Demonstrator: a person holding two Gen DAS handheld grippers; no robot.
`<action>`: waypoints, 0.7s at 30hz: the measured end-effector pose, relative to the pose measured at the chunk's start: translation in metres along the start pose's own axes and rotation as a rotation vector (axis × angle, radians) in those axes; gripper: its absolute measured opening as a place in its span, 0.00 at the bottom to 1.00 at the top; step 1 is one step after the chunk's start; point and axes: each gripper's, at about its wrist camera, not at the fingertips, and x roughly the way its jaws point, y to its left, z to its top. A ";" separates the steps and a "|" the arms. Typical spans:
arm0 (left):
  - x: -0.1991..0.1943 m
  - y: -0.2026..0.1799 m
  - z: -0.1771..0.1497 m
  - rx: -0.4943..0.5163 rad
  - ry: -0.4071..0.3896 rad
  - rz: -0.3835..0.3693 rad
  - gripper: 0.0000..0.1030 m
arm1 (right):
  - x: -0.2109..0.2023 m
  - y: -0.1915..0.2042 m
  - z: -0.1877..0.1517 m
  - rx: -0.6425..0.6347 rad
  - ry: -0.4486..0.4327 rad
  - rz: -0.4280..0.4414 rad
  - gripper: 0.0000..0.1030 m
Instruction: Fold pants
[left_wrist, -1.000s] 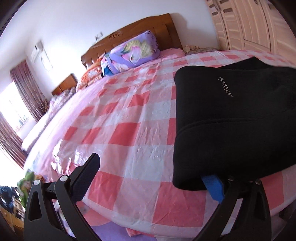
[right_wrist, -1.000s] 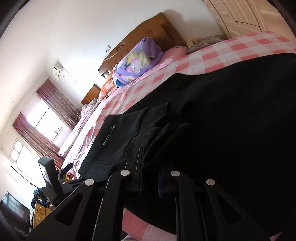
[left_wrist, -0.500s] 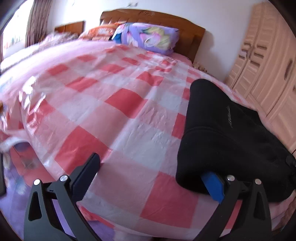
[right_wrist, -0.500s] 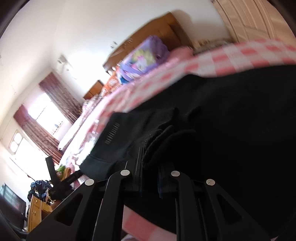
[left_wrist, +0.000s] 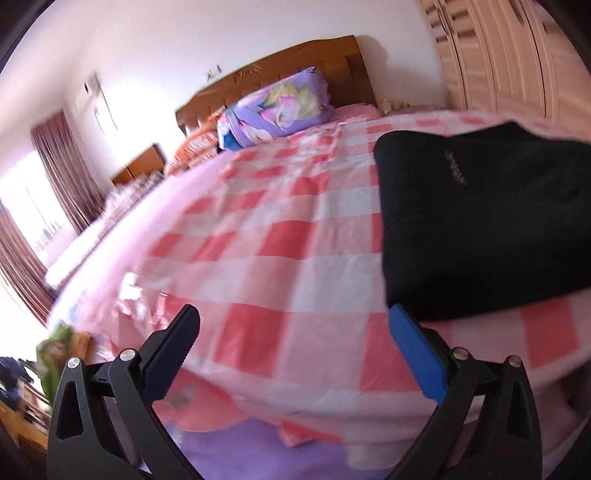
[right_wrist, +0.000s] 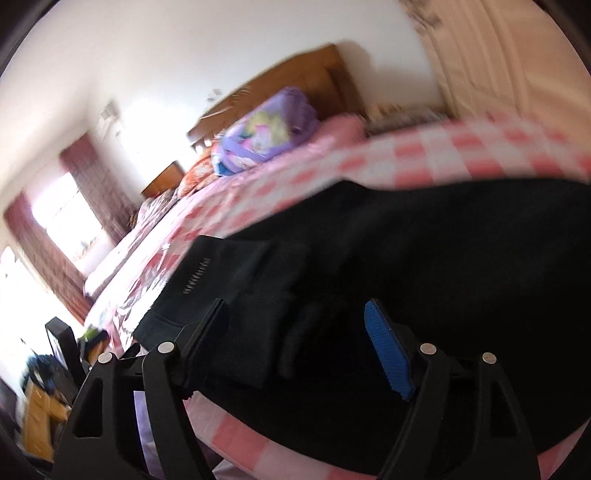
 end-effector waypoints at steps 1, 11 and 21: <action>-0.001 0.001 0.001 0.004 -0.005 0.009 0.99 | 0.003 0.014 0.004 -0.046 -0.003 0.023 0.73; 0.003 0.003 0.010 -0.005 -0.004 0.065 0.99 | 0.084 0.056 -0.013 -0.234 0.171 0.047 0.74; 0.013 0.019 0.002 -0.021 0.043 0.118 0.99 | 0.073 0.065 0.010 -0.200 0.123 0.053 0.82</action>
